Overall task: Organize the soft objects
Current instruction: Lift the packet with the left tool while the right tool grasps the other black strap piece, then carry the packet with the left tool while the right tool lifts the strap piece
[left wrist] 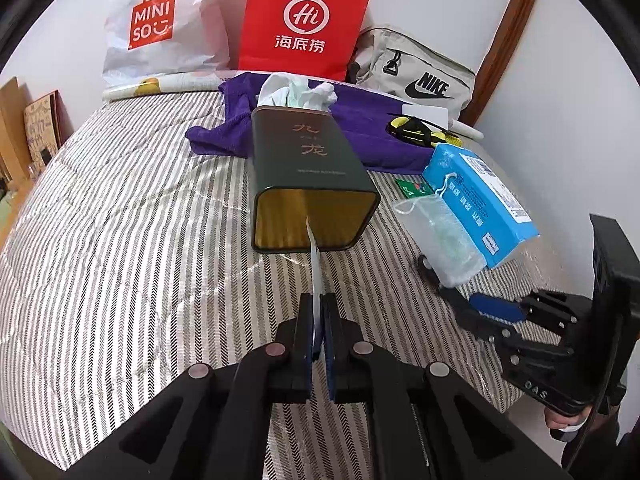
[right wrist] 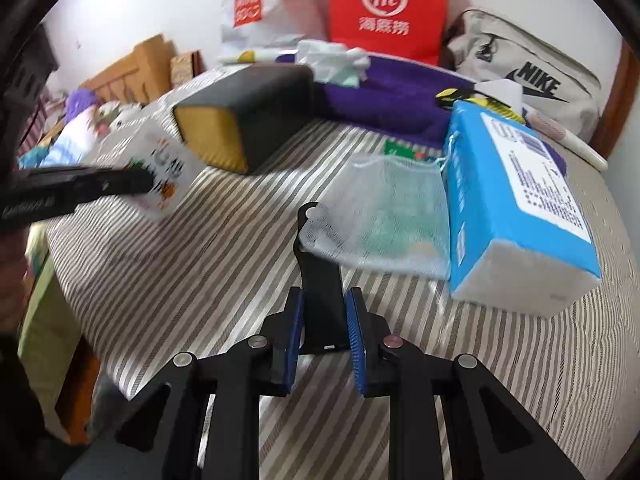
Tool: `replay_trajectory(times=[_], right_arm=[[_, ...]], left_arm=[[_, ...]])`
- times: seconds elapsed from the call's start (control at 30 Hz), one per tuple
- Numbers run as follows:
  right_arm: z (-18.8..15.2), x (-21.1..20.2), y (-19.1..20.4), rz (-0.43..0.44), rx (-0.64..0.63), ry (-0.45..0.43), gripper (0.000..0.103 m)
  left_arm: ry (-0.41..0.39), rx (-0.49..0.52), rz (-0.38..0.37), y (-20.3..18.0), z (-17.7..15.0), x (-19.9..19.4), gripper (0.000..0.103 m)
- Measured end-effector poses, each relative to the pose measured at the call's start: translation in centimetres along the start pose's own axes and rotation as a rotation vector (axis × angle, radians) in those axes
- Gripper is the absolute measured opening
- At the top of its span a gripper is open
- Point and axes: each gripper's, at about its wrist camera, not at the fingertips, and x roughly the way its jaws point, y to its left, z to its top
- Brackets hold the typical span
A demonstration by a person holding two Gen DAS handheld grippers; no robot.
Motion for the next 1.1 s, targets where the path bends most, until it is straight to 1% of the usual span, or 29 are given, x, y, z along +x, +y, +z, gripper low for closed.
replay_trajectory(times=[0.07,0.1,0.17,0.2,0.23,0.27,0.3,0.37,0.47,0.53,0.6,0.67,0.77,0.8,0.87,0.93,1.1], right_arm=[[-0.1,-0.1,0.2,0.001,-0.010,0.011,0.023],[-0.1,-0.1,0.2,0.002,-0.009,0.014,0.027],[0.3,0.2,0.0,0.034,0.022,0.009,0.034],[0.4,0.3,0.0,0.040,0.033,-0.003,0.033],[0.5,0.5,0.1,0.032,0.031,-0.016,0.030],[0.5,0.7,0.3,0.006,0.020,-0.031,0.021],[0.5,0.7,0.5,-0.017,0.001,-0.036,0.021],[0.4,0.5,0.6,-0.008,-0.006,-0.030,0.021],[0.2,0.2,0.3,0.011,0.027,-0.018,0.022],[0.2,0.3,0.3,0.012,0.053,-0.030,0.024],[0.3,0.5,0.3,0.013,0.068,-0.051,0.021],[0.2,0.5,0.7,0.012,0.036,-0.057,0.020],[-0.3,-0.7,1.2,0.110,0.043,-0.050,0.020],[-0.5,-1.2,1.5,0.121,0.037,-0.060,0.020],[-1.0,-2.4,2.2,0.115,0.010,-0.080,0.020],[-1.3,-3.4,2.3,0.121,0.010,-0.095,0.020],[-2.8,-5.0,0.6,0.053,0.038,-0.113,0.020]], left_arm=[[0.000,-0.009,-0.011,0.2,-0.1,0.0,0.006],[0.001,-0.016,-0.016,0.4,-0.1,0.0,0.006],[0.005,-0.029,-0.028,0.7,-0.1,0.1,0.006],[0.006,-0.037,-0.030,0.9,-0.1,0.2,0.006],[0.006,-0.041,-0.032,1.0,-0.1,0.1,0.006],[0.004,-0.044,-0.036,1.1,-0.2,0.1,0.006],[0.003,-0.045,-0.040,1.1,-0.2,0.0,0.006],[0.004,-0.046,-0.040,1.2,-0.2,-0.1,0.006],[0.009,-0.050,-0.052,1.2,-0.3,0.0,0.006],[0.017,-0.059,-0.063,1.1,-0.3,0.3,0.006],[0.015,-0.055,-0.064,0.9,-0.3,0.3,0.006],[0.008,-0.053,-0.058,0.6,-0.3,-0.1,0.006],[-0.004,-0.046,-0.063,0.3,-0.2,-0.7,0.006],[-0.009,-0.042,-0.058,0.2,-0.2,-0.9,0.006],[-0.014,-0.038,-0.049,0.0,-0.1,-1.1,0.006],[-0.020,-0.033,-0.038,-0.2,-0.2,-1.4,0.006],[-0.037,-0.041,-0.025,-0.4,-0.4,-2.3,0.006]])
